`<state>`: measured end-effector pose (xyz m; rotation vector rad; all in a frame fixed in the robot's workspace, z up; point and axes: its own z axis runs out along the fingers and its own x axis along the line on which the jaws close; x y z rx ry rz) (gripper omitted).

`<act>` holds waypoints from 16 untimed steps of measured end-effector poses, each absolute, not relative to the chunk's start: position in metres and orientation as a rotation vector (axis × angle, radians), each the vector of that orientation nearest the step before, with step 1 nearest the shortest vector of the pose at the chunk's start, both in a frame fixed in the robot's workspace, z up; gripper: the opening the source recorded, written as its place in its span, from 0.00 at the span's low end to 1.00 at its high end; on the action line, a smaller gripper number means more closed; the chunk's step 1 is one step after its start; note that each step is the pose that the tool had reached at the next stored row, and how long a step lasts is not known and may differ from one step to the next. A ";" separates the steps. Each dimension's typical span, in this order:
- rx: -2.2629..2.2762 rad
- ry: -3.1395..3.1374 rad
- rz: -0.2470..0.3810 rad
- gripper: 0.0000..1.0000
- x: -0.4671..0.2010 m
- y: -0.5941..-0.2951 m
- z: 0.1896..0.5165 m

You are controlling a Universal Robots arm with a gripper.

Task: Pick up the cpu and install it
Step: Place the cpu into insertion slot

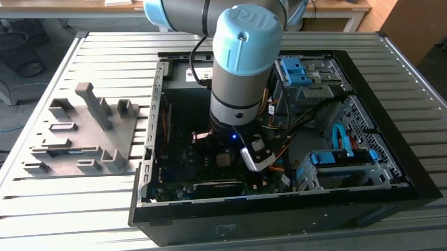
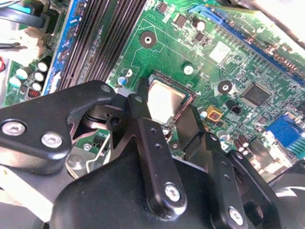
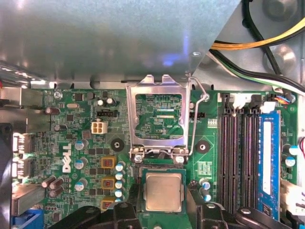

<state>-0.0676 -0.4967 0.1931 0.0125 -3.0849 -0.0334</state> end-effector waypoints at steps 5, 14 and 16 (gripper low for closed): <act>0.012 -3.084 -0.034 0.51 -0.068 -0.497 0.191; 0.013 -3.084 -0.034 0.51 -0.067 -0.497 0.190; 0.013 -3.086 -0.034 0.51 -0.068 -0.497 0.190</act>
